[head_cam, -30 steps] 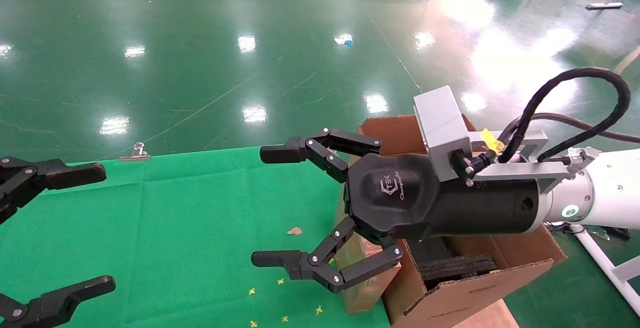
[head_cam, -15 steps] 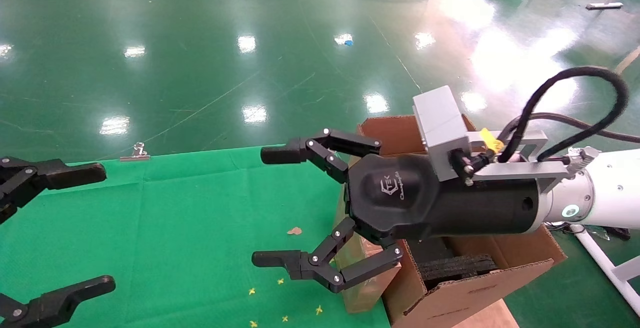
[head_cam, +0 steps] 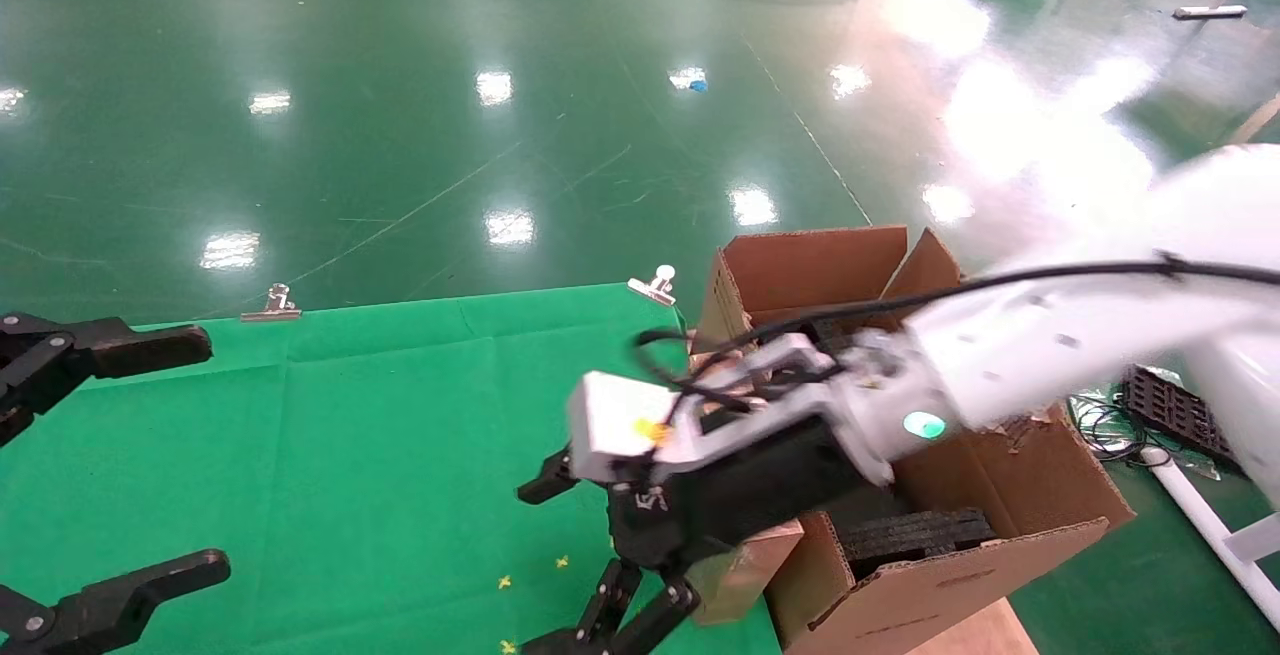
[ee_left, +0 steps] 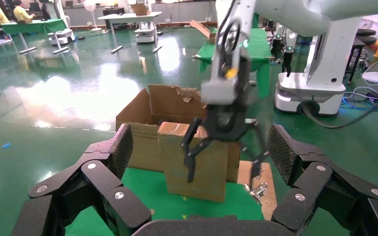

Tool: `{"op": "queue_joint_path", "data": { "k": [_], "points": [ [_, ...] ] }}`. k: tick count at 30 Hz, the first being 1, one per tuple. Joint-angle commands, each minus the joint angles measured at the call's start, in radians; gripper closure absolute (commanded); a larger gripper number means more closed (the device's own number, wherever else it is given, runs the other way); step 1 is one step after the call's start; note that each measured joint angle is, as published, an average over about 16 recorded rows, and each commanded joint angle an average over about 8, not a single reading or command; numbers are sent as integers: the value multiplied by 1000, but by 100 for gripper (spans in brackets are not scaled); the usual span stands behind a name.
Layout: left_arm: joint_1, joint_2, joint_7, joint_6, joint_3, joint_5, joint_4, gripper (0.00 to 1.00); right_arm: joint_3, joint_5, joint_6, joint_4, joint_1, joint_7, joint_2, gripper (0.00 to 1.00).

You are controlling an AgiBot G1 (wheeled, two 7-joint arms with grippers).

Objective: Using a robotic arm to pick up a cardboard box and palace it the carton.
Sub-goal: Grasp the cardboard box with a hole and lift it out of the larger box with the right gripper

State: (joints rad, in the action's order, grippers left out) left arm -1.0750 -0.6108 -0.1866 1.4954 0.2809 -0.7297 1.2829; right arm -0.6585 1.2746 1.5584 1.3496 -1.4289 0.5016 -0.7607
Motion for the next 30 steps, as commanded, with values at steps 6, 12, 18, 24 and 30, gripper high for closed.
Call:
{"op": "queue_joint_path", "data": {
  "k": [6,12,18,24,30],
  "points": [
    [0,0,0,0,1,0,0,0,-215,178,25,2,-229,91,-75,0],
    [0,0,1,0,1,1,0,0,-415,195,32,2,-444,138,-81,0],
    [0,1,1,-1,1,1,0,0,-593,178,27,2,-611,177,-59,0],
    [0,1,1,-1,2,1,0,0,-738,171,18,4,-710,196,-60,0],
    [-1,1,1,-1,2,2,0,0,-841,177,2,6,-751,220,-79,0]
  ]
}}
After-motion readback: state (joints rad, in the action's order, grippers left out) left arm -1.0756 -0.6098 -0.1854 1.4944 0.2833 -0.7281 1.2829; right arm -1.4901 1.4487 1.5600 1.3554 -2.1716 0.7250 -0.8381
